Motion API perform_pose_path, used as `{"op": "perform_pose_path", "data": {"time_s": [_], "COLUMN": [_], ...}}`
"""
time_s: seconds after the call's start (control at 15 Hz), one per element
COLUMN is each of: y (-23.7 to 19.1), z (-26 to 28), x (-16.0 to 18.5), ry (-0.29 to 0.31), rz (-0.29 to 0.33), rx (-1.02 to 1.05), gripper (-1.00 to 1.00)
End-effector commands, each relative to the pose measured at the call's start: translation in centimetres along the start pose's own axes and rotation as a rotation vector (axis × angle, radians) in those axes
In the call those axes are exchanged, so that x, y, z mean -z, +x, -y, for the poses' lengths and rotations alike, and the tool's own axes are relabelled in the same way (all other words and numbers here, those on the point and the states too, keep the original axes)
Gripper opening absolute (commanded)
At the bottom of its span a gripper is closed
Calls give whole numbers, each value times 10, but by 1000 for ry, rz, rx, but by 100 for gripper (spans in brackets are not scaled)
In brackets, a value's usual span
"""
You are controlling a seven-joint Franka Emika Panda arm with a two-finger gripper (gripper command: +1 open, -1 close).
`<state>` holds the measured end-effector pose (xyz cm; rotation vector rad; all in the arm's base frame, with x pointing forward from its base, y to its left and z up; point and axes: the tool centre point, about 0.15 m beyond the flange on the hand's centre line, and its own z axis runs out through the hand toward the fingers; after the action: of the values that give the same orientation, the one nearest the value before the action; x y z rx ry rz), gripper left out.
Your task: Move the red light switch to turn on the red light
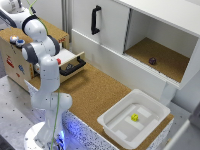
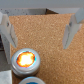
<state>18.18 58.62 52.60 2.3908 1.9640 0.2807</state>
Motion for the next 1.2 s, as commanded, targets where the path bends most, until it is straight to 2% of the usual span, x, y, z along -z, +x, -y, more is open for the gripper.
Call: {"op": "perform_pose_path", "data": {"time_s": [0.0,0.33,0.6,1.13], "y": [5,-60,-113,-217], "z": [-43,-105,-137,-155], "x": [-14,-16,-30,-62], "ry": [39,-18,10,33], "rz": [52,75,65,58], "rx": [29,-150,-315,-540], "gripper": [100,100,100,100]}}
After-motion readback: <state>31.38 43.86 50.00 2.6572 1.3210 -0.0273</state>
